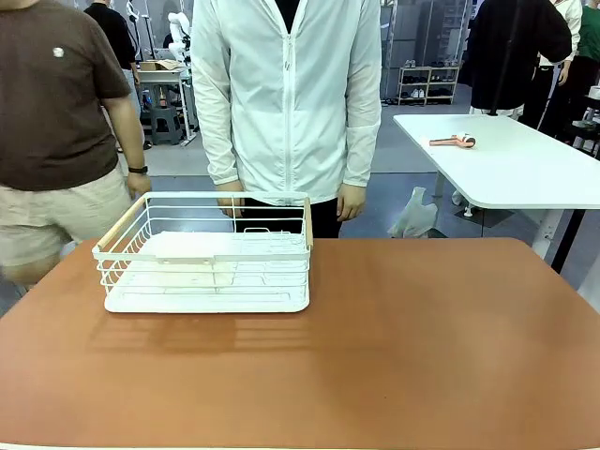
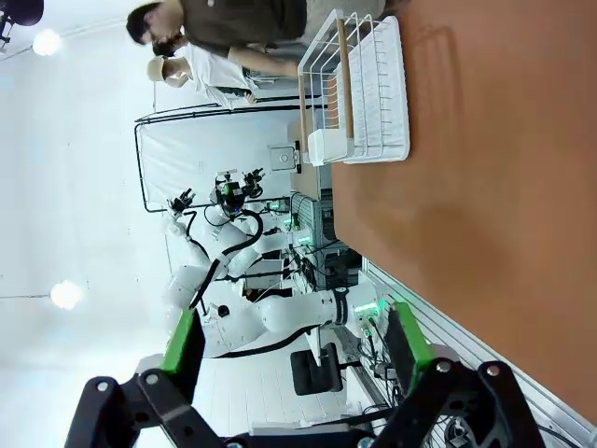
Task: Clean the table.
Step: Pick up the Lint Roller when the human hands it over.
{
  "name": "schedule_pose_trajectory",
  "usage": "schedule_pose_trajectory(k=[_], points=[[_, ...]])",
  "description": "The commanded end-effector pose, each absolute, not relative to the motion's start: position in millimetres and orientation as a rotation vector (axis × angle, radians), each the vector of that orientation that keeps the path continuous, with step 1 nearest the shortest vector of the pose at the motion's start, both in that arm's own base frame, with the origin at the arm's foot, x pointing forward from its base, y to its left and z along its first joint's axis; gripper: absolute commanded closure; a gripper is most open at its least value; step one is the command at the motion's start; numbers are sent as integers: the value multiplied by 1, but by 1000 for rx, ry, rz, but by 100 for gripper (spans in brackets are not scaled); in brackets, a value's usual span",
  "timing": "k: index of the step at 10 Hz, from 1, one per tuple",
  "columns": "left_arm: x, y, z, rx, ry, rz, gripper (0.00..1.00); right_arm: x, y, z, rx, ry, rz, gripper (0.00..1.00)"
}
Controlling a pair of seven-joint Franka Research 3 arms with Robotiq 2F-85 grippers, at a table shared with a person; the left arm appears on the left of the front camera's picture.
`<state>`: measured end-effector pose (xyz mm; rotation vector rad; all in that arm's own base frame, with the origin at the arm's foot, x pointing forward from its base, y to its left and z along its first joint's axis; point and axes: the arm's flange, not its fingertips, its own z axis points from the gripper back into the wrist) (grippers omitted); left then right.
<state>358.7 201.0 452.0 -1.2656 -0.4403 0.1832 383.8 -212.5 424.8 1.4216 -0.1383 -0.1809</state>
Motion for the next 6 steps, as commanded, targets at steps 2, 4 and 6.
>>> schedule_pose_trajectory(k=[2, 4, 6], points=[[352, 208, 450, -1269, -448, 198, 0, 380, -221, 424, 1413, -144, -209, 0], [352, 208, 450, -1269, -448, 198, 0, 380, -221, 424, 1413, -144, -209, 0], [352, 208, 450, -1269, -448, 198, 0, 380, -221, 424, 1413, -144, -209, 0]])
